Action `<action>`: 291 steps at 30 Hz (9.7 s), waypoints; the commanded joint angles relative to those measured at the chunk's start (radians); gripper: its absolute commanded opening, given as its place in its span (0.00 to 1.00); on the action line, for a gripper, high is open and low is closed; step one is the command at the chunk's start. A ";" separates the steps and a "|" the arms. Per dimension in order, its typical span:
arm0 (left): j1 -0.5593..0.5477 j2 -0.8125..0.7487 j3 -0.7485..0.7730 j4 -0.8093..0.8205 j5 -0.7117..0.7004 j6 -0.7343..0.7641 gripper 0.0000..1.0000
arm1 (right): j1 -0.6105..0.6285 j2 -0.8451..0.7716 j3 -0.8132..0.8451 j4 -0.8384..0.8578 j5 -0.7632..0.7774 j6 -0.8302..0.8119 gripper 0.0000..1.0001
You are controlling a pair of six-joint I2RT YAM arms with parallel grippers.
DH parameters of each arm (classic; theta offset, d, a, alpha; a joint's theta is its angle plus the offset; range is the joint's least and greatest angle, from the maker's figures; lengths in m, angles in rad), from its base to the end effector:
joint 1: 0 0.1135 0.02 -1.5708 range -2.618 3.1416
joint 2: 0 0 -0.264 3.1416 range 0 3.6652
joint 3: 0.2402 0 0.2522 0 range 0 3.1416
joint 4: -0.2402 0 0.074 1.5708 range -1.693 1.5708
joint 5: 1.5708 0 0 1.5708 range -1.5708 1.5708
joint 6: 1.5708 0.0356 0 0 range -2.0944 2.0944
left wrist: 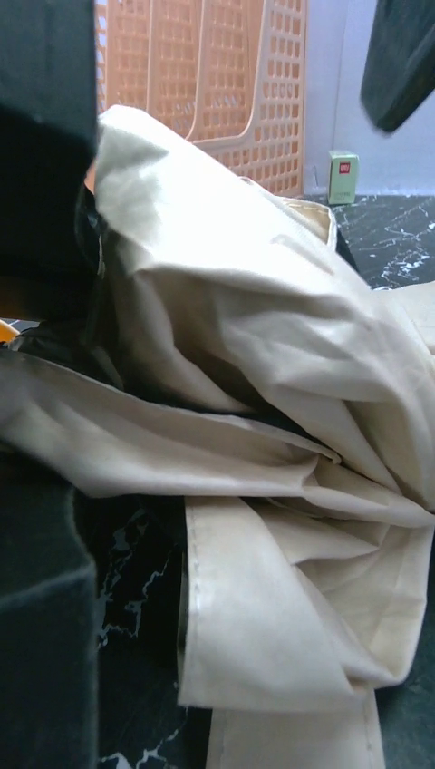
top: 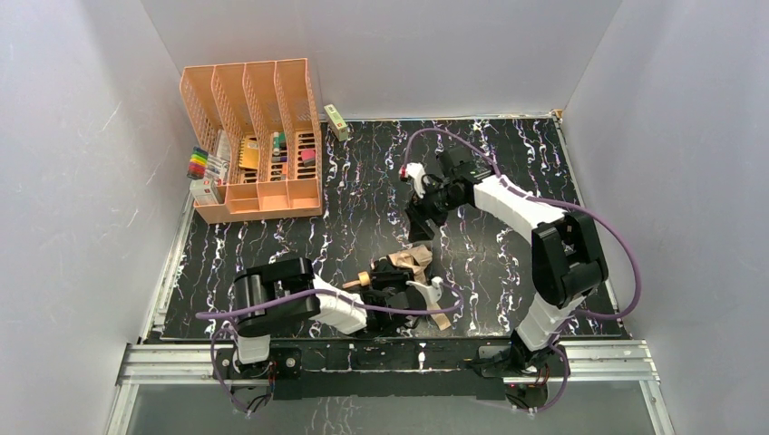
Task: Put away the umbrella
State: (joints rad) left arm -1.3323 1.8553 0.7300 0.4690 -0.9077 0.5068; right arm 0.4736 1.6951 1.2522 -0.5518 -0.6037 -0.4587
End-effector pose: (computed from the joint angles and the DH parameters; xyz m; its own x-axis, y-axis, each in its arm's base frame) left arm 0.1052 -0.3138 0.1132 0.0927 0.8835 -0.4593 0.4640 0.3698 0.8050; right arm 0.3076 0.1804 0.2381 -0.3810 -0.6049 -0.6992 -0.9139 0.3611 0.1856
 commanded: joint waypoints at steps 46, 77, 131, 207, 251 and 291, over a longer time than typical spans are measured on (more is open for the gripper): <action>-0.057 -0.702 -0.107 -0.334 0.348 -0.435 0.76 | 0.195 -0.084 -0.419 0.291 0.404 0.025 0.46; 0.765 -0.356 0.177 -0.457 1.627 -0.450 0.82 | 0.511 -0.391 -0.913 0.774 0.689 -0.168 0.43; 0.518 -0.197 0.071 -0.570 1.002 -0.343 0.02 | 0.535 -0.820 -0.701 0.439 0.765 0.462 0.74; 0.371 -0.037 0.259 -0.676 0.663 -0.574 0.00 | 0.655 -0.410 -0.701 0.132 0.790 1.783 0.00; 0.351 -0.159 0.050 -0.514 0.521 -0.227 0.00 | 0.838 -0.694 -0.779 -0.060 1.012 1.849 0.09; 0.135 -0.118 -0.252 0.192 0.336 0.325 0.00 | 0.084 0.003 -0.066 0.089 -0.210 -0.268 0.81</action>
State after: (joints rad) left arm -1.1908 1.7126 0.5129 0.7444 -0.6094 0.8150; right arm 0.5621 1.6321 1.1137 -0.2916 -0.7231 -0.6140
